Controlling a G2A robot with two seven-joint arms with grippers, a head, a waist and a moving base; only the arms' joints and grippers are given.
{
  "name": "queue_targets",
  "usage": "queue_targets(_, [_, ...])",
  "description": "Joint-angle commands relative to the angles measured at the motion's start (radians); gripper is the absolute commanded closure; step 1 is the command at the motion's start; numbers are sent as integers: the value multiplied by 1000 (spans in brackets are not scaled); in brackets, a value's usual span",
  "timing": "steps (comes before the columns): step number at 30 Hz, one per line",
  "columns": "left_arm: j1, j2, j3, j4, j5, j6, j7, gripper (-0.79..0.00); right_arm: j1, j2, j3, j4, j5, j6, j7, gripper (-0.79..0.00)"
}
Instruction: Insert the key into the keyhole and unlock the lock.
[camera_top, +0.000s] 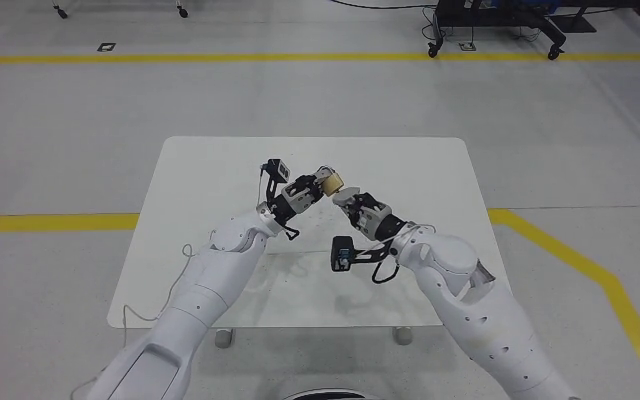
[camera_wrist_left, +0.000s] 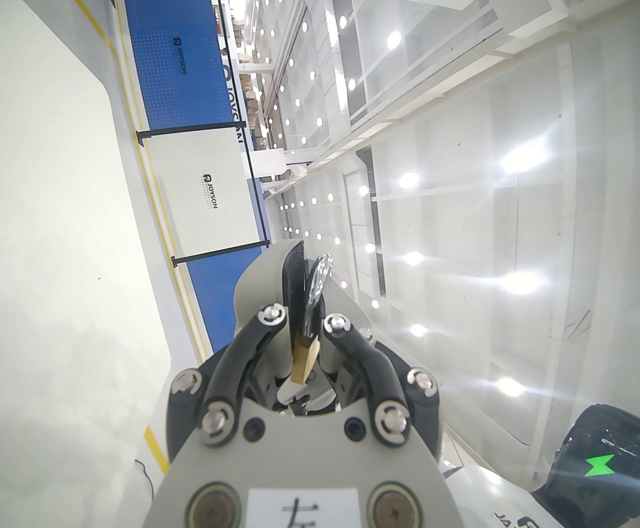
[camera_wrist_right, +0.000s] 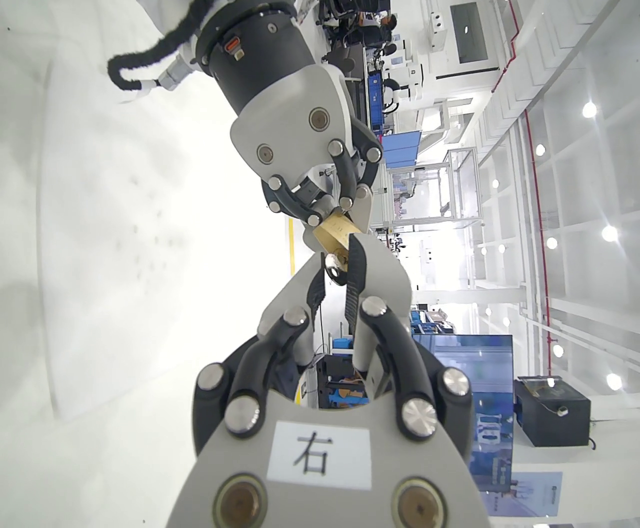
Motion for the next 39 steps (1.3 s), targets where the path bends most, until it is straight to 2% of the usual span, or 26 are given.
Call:
queue_targets(1, [2, -1, -2, -3, 8, -1, 3, 0, 0, 0, -1, 1, 4, 1, 5, 0])
queue_targets(8, [8, -4, -11, -8, 24, -3, 6, 0, -3, -3, 6, 16, 73, 22, -8, 0])
queue_targets(18, [8, -10, -21, 1, 49, -33, -1, 0, 0, -5, 78, 100, 403, 14, -200, 0])
queue_targets(25, [9, -13, -31, 8, 54, -53, -11, 0, 5, 5, 131, 161, 541, -63, -361, 0])
queue_targets(31, [9, -14, -38, 17, 75, -70, -9, 0, 21, 10, 145, 203, 602, -109, -412, 0])
queue_targets(32, [9, -14, -39, 17, 83, -73, -6, 0, 24, 11, 146, 209, 606, -111, -413, -37])
queue_targets(33, [10, -14, -39, 17, 93, -73, -4, 0, 27, 11, 145, 213, 609, -114, -414, -203])
queue_targets(34, [10, -14, -40, 17, 105, -74, 1, 0, 30, 12, 145, 216, 611, -116, -415, -286])
queue_targets(35, [11, -13, -41, 14, 119, -76, 8, 0, 32, 12, 145, 219, 612, -116, -415, -428])
queue_targets(36, [12, -12, -41, 11, 142, -77, 16, 0, 33, 13, 148, 221, 613, -113, -415, -730])
queue_targets(37, [13, -10, -43, 6, 172, -78, 29, 0, 31, 15, 154, 219, 614, -109, -420, -785])
queue_targets(39, [16, -4, -43, -8, 238, -55, 48, 0, 22, 18, 173, 216, 619, -97, -432, -785])
